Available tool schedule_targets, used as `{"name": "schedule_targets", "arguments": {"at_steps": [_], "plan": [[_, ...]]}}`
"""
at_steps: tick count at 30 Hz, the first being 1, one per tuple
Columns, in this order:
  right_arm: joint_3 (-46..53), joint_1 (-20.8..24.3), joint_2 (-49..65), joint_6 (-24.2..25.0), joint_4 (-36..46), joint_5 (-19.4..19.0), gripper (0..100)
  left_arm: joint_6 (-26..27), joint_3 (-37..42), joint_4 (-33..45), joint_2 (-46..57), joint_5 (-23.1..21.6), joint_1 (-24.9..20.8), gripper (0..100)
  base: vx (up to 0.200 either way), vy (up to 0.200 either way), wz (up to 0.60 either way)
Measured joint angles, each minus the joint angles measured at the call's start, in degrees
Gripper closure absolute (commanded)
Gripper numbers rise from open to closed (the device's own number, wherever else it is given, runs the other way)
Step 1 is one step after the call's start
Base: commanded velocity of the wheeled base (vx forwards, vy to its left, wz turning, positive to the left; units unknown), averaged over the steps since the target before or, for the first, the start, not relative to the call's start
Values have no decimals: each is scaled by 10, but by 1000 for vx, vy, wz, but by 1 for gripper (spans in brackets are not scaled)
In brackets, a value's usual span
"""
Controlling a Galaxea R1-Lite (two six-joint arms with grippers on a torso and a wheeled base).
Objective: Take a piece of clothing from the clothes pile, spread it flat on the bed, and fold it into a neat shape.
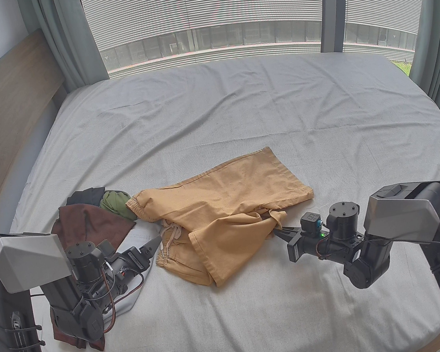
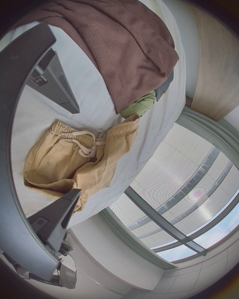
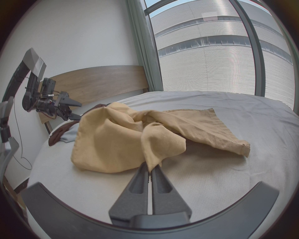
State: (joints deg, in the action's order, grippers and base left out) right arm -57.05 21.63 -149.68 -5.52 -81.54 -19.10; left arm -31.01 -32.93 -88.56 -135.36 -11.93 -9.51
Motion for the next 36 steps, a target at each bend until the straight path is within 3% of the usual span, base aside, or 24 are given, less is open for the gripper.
{"name": "schedule_targets", "arguments": {"at_steps": [10,25,36], "plan": [[53,8,58,49,-6,-11,100,0,-1,0,0,0,0,0,0,0,0],[53,-1,129,117,9,-29,100,0,-2,0,1,0,-1,0,0,0,0],[51,-54,160,119,70,-30,100,1,-1,0,0,1,-1,0,0,0,0]]}}
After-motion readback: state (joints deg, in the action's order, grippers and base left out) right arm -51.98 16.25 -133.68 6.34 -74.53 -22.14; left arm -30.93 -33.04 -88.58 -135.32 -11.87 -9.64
